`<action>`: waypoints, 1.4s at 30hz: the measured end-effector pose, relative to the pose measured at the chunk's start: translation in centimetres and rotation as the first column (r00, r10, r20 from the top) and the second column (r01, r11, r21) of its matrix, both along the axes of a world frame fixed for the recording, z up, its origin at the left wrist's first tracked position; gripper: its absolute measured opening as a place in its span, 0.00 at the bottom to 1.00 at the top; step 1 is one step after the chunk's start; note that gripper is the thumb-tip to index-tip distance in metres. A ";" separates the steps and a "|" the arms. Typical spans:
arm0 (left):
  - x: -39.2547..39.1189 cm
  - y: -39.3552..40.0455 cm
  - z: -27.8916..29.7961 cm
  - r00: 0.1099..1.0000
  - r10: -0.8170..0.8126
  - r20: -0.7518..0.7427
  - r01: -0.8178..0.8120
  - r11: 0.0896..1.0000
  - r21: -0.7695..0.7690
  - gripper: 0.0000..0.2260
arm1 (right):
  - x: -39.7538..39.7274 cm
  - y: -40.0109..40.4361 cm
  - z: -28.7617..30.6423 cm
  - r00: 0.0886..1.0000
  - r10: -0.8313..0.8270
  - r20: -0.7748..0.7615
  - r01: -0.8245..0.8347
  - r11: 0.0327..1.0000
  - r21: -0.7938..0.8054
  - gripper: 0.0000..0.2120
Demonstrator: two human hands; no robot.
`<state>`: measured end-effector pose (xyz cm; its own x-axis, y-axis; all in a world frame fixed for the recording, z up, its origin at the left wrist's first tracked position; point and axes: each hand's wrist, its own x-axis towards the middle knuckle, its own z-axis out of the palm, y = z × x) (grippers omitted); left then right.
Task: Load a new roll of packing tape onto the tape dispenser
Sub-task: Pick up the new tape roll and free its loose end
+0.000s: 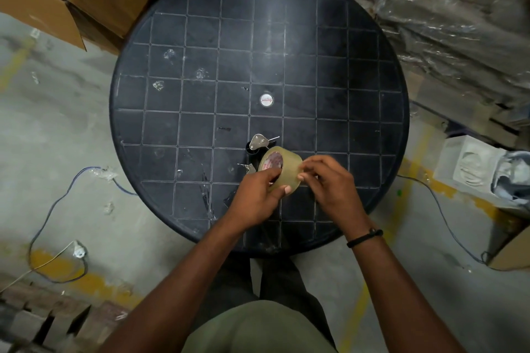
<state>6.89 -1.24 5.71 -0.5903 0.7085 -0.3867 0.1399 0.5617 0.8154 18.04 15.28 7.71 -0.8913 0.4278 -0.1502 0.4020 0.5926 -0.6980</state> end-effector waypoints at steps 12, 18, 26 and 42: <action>0.4 0.2 0.6 0.997 0.077 -0.001 -0.077 0.997 -0.001 0.18 | -0.8 0.7 0.7 0.999 0.032 0.022 -0.032 0.999 0.023 0.03; 0.1 0.4 1.2 0.995 0.101 0.000 -0.101 0.995 0.015 0.19 | -0.8 0.2 0.8 1.000 -0.014 0.003 0.014 0.999 -0.030 0.11; 0.2 0.4 1.7 0.995 0.101 0.000 -0.101 0.995 0.008 0.21 | -0.6 -0.5 0.8 0.999 -0.031 -0.019 0.033 0.995 0.096 0.09; -0.6 2.0 3.4 0.981 -0.141 -0.136 0.131 0.988 -0.077 0.11 | -0.3 2.0 2.9 0.991 0.131 0.028 -0.134 0.969 0.206 0.10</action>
<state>6.28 0.77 9.12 -0.5423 0.7611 -0.3558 0.3294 0.5822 0.7433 17.70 17.30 10.58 -0.9404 0.3294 -0.0842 0.3196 0.7719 -0.5495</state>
